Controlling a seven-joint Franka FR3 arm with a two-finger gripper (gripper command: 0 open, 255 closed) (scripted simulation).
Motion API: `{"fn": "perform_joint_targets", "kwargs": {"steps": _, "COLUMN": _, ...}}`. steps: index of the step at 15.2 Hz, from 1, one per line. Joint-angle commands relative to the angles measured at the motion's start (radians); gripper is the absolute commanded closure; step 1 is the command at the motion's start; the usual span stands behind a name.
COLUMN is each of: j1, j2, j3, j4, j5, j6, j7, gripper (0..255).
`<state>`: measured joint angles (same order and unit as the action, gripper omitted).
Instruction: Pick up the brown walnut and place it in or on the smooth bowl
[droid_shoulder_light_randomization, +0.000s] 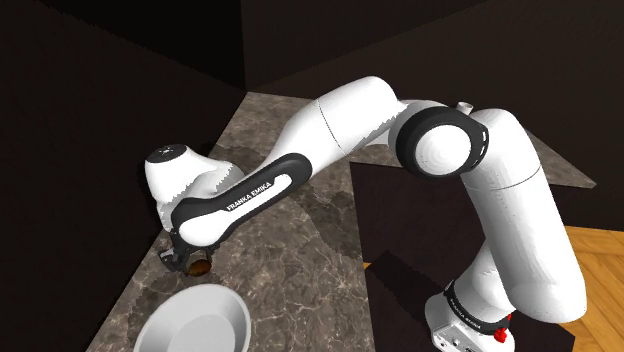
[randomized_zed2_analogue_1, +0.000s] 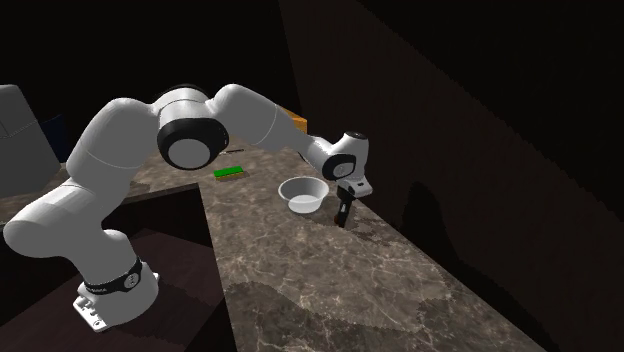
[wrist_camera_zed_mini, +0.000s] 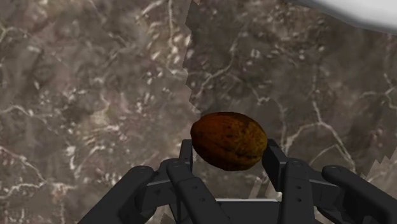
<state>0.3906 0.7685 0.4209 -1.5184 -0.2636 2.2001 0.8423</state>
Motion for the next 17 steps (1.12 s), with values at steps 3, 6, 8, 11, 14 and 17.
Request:
{"fn": "perform_joint_targets", "kwargs": {"steps": 3, "j1": -0.001, "j2": -0.008, "j3": 0.003, "j4": 0.000, "j5": 0.003, "j6": -0.008, "j7": -0.001, "gripper": 255}}
{"fn": "perform_joint_targets", "kwargs": {"steps": 6, "j1": -0.006, "j2": -0.032, "j3": 0.010, "j4": 0.003, "j5": 0.011, "j6": -0.034, "j7": -0.004, "gripper": 255}}
{"fn": "perform_joint_targets", "kwargs": {"steps": 8, "j1": -0.009, "j2": -0.046, "j3": 0.015, "j4": 0.006, "j5": 0.017, "j6": -0.052, "j7": -0.006, "gripper": 255}}
{"fn": "perform_joint_targets", "kwargs": {"steps": 11, "j1": -0.013, "j2": -0.068, "j3": 0.021, "j4": 0.013, "j5": 0.025, "j6": -0.079, "j7": -0.009, "gripper": 255}}
{"fn": "perform_joint_targets", "kwargs": {"steps": 14, "j1": -0.016, "j2": -0.088, "j3": 0.028, "j4": 0.022, "j5": 0.033, "j6": -0.107, "j7": -0.011, "gripper": 255}}
{"fn": "perform_joint_targets", "kwargs": {"steps": 17, "j1": -0.019, "j2": -0.107, "j3": 0.033, "j4": 0.033, "j5": 0.040, "j6": -0.136, "j7": -0.014, "gripper": 255}}
